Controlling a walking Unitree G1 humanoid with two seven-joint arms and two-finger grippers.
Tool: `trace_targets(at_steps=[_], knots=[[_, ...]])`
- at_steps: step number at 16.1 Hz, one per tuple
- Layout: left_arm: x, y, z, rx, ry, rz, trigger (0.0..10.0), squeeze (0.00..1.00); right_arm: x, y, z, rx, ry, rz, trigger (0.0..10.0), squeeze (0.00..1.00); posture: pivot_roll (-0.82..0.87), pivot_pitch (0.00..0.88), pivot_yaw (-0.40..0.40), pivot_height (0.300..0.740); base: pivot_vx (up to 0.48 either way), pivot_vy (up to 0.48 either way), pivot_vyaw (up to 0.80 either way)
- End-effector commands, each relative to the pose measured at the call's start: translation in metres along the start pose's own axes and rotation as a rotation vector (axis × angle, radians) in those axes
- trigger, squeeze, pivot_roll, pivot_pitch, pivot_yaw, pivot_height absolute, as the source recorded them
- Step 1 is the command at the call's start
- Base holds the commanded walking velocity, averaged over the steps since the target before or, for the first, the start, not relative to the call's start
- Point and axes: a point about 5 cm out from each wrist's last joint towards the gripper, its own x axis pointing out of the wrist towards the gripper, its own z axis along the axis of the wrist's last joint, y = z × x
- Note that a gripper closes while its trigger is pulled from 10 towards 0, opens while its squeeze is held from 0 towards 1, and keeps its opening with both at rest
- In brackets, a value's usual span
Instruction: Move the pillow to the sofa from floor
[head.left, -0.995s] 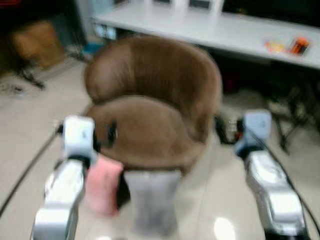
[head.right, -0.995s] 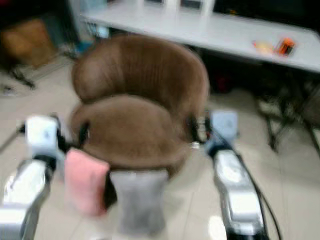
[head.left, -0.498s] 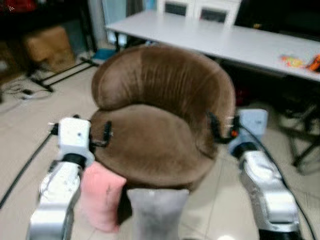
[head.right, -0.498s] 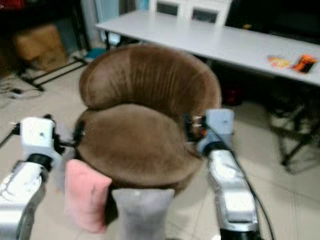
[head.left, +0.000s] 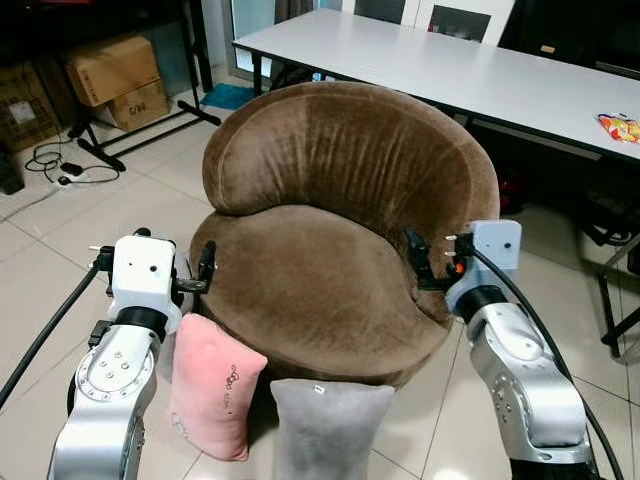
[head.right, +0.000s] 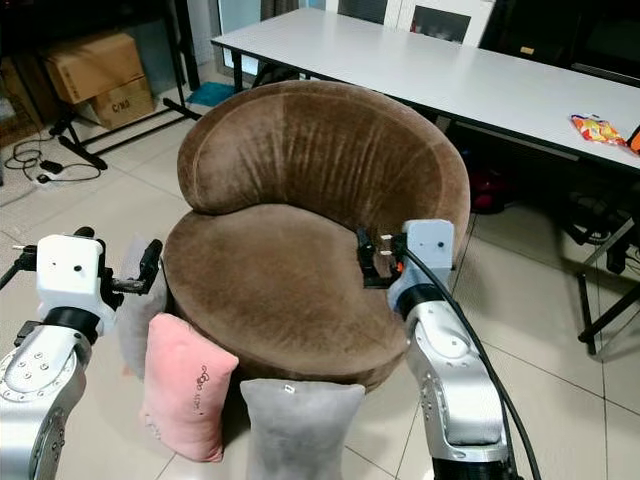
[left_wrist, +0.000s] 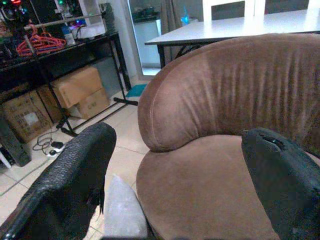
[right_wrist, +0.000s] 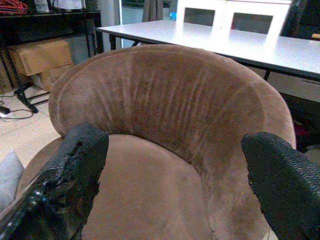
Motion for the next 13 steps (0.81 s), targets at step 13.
trace_targets(at_steps=[13], knots=[[-0.0016,-0.0030,-0.0013,-0.011,0.002,0.003,10.0,0.00,0.0012,-0.0021,0.0027,-0.020,-0.007,0.011,10.0,0.00,0.00,0.000,-0.032,0.595,0.000,0.000,0.00]])
